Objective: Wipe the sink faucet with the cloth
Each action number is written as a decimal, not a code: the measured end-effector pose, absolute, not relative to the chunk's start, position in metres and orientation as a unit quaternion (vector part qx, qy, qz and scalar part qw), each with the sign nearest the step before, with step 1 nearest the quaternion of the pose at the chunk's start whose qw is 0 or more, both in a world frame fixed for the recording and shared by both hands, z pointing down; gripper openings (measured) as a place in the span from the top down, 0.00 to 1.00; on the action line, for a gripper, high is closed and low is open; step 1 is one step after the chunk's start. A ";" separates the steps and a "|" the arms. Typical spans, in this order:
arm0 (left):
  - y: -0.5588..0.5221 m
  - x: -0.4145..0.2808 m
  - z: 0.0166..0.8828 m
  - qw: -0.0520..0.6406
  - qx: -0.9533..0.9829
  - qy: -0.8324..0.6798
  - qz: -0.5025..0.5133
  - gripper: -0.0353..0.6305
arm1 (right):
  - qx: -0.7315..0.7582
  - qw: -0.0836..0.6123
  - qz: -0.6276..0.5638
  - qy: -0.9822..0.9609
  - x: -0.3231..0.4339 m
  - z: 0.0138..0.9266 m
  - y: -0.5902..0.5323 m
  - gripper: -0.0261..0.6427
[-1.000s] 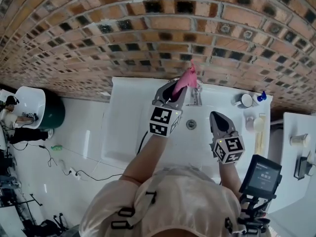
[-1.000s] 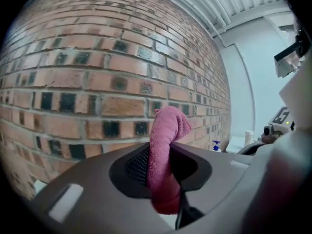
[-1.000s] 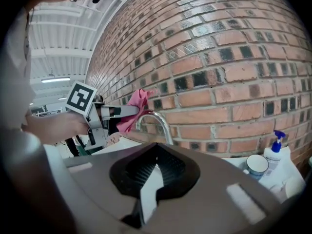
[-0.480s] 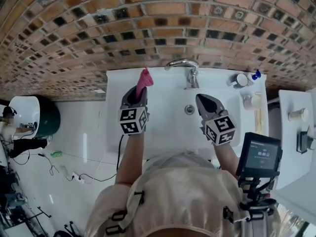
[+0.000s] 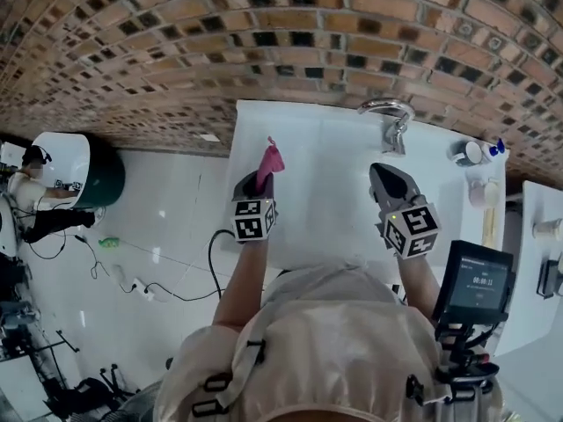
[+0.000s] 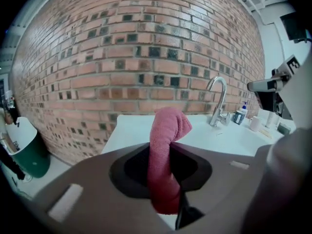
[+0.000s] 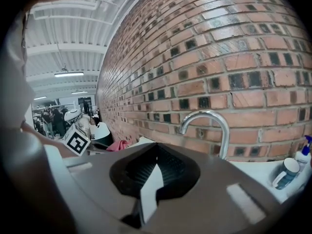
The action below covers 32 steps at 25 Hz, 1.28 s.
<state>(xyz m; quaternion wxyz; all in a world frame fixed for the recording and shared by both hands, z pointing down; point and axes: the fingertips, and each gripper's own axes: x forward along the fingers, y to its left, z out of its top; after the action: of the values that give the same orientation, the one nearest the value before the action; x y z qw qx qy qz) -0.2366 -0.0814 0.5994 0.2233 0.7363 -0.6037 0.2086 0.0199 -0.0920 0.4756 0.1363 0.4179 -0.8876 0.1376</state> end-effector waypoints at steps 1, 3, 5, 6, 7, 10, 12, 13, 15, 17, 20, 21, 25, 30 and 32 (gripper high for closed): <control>-0.075 -0.246 0.613 0.236 0.731 -0.603 0.216 0.80 | 0.413 0.139 0.139 -0.889 0.011 0.479 -0.089 0.97; -0.068 -0.257 0.638 0.258 0.724 -0.597 0.230 0.80 | 0.403 0.147 0.141 -0.892 -0.006 0.484 -0.083 0.97; -0.065 -0.262 0.657 0.272 0.719 -0.592 0.242 0.80 | 0.398 0.155 0.141 -0.893 -0.016 0.488 -0.078 0.97; -0.064 -0.264 0.666 0.278 0.716 -0.591 0.249 0.80 | 0.396 0.158 0.140 -0.893 -0.021 0.490 -0.076 0.97; -0.063 -0.267 0.674 0.281 0.712 -0.589 0.258 0.80 | 0.395 0.160 0.140 -0.894 -0.025 0.490 -0.075 0.97; -0.063 -0.269 0.693 0.278 0.717 -0.571 0.287 0.77 | 0.396 0.164 0.136 -0.893 -0.032 0.489 -0.075 0.97; -0.067 -0.265 0.697 0.261 0.731 -0.557 0.297 0.59 | 0.401 0.165 0.134 -0.891 -0.032 0.489 -0.076 0.97; -0.069 -0.264 0.694 0.251 0.735 -0.553 0.302 0.50 | 0.403 0.165 0.133 -0.890 -0.032 0.489 -0.077 0.97; -0.073 -0.264 0.681 0.228 0.739 -0.554 0.309 0.41 | 0.407 0.162 0.132 -0.889 -0.033 0.488 -0.078 0.97; -0.081 -0.263 0.656 0.205 0.747 -0.562 0.291 0.40 | 0.409 0.158 0.129 -0.890 -0.034 0.485 -0.079 0.97; -0.100 -0.254 0.600 0.175 0.770 -0.571 0.226 0.40 | 0.412 0.150 0.122 -0.890 -0.035 0.480 -0.081 0.97; -0.107 -0.249 0.578 0.161 0.780 -0.570 0.203 0.41 | 0.413 0.147 0.120 -0.891 -0.035 0.477 -0.082 0.97; -0.127 -0.209 0.495 0.103 0.838 -0.526 0.097 0.52 | 0.418 0.136 0.110 -0.891 -0.032 0.466 -0.084 0.97; -0.120 -0.162 0.446 0.027 0.873 -0.481 0.072 0.88 | 0.431 0.124 0.107 -0.887 -0.017 0.458 -0.082 0.97; -0.116 -0.150 0.438 -0.003 0.875 -0.477 0.082 0.93 | 0.435 0.121 0.106 -0.886 -0.011 0.457 -0.080 0.97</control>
<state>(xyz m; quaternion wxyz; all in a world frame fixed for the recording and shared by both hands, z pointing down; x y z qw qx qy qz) -0.1502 -0.1158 0.4384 -0.0029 0.8754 -0.4765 0.0816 -0.0112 -0.0798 0.4567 0.1205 0.4348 -0.8861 0.1057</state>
